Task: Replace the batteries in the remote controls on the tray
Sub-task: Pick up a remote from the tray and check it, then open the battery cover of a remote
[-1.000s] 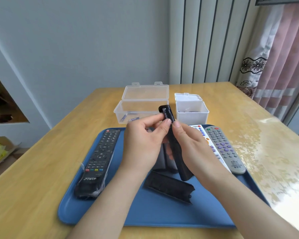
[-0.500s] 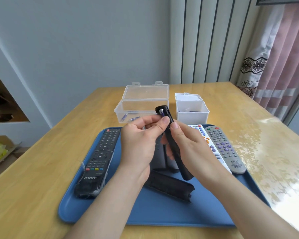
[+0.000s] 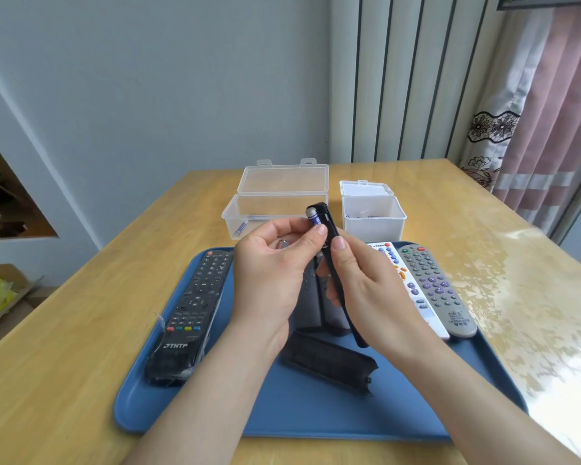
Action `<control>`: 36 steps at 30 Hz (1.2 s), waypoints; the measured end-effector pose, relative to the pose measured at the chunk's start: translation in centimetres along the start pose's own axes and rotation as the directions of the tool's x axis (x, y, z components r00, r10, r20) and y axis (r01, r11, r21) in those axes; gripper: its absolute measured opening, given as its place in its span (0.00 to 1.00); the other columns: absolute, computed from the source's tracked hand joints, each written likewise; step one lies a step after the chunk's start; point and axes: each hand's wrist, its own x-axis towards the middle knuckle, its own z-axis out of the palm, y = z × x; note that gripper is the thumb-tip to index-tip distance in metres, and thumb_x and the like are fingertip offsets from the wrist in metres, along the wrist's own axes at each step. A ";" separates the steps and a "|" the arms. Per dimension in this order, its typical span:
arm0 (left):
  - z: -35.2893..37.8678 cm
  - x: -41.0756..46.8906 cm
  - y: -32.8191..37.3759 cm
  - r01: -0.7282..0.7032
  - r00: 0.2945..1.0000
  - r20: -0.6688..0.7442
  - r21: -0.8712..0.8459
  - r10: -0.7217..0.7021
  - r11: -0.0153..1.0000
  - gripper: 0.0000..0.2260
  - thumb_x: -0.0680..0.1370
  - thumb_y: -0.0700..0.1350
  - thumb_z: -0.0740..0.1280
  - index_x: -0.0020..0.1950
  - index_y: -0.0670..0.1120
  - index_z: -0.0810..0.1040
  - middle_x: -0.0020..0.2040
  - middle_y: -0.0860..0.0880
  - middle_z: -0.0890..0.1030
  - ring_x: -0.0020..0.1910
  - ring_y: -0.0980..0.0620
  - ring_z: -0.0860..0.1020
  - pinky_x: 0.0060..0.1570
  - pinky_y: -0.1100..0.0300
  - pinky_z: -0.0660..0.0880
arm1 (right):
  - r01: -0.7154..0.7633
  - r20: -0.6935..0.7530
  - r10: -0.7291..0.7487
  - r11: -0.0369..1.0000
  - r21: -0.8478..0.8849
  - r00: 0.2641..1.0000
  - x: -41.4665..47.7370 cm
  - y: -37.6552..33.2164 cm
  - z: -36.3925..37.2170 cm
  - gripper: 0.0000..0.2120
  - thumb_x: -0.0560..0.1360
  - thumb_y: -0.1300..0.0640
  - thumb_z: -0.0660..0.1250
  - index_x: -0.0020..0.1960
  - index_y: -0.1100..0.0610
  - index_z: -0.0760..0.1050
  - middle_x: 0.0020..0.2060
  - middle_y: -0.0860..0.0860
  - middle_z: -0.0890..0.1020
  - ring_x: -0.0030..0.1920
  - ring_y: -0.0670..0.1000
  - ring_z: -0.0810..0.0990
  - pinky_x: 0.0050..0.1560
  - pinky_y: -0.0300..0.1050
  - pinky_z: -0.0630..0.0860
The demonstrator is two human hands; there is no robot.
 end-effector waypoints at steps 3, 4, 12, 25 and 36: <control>0.1 -0.1 0.5 0.066 0.998 0.021 -0.089 -0.064 0.994 0.09 0.76 0.35 0.69 0.54 0.42 0.79 0.35 0.50 0.80 0.22 0.60 0.70 0.21 0.71 0.65 | -0.089 0.002 0.089 0.991 0.097 0.996 -0.2 -0.7 -0.1 0.17 0.85 0.53 0.52 0.44 0.49 0.76 0.29 0.47 0.75 0.28 0.44 0.72 0.30 0.33 0.68; 0.1 0.0 0.5 0.112 0.994 0.034 -0.147 -0.108 0.983 0.10 0.77 0.35 0.67 0.56 0.43 0.79 0.35 0.50 0.78 0.22 0.59 0.66 0.19 0.70 0.62 | -0.140 0.022 0.138 0.977 0.160 0.990 -0.2 -0.8 -0.2 0.18 0.85 0.54 0.51 0.44 0.55 0.76 0.27 0.47 0.76 0.26 0.45 0.72 0.28 0.33 0.68; -1.3 1.3 0.1 0.456 0.890 0.277 -0.524 -0.362 0.720 0.08 0.79 0.40 0.56 0.48 0.43 0.75 0.32 0.50 0.69 0.23 0.58 0.62 0.17 0.69 0.53 | -0.468 0.223 0.420 0.682 0.562 0.880 0.2 -1.4 -1.2 0.21 0.83 0.51 0.58 0.56 0.71 0.74 0.29 0.57 0.79 0.25 0.53 0.74 0.23 0.39 0.71; 0.4 1.9 0.8 0.097 0.975 0.205 -0.020 -0.091 0.995 0.03 0.78 0.33 0.65 0.49 0.39 0.78 0.33 0.47 0.80 0.20 0.60 0.68 0.21 0.73 0.64 | -0.378 0.167 0.353 0.698 0.608 0.921 2.0 -1.1 -3.3 0.13 0.69 0.58 0.73 0.50 0.64 0.80 0.35 0.56 0.81 0.30 0.49 0.76 0.30 0.38 0.74; 5.1 8.4 -1.3 0.039 0.991 0.116 0.265 -0.072 0.964 0.03 0.72 0.44 0.75 0.45 0.48 0.85 0.40 0.52 0.85 0.39 0.60 0.82 0.41 0.67 0.75 | -0.371 -0.052 0.419 0.850 0.373 0.907 7.6 0.6 -7.4 0.10 0.71 0.62 0.75 0.47 0.68 0.79 0.33 0.57 0.82 0.28 0.49 0.76 0.29 0.37 0.74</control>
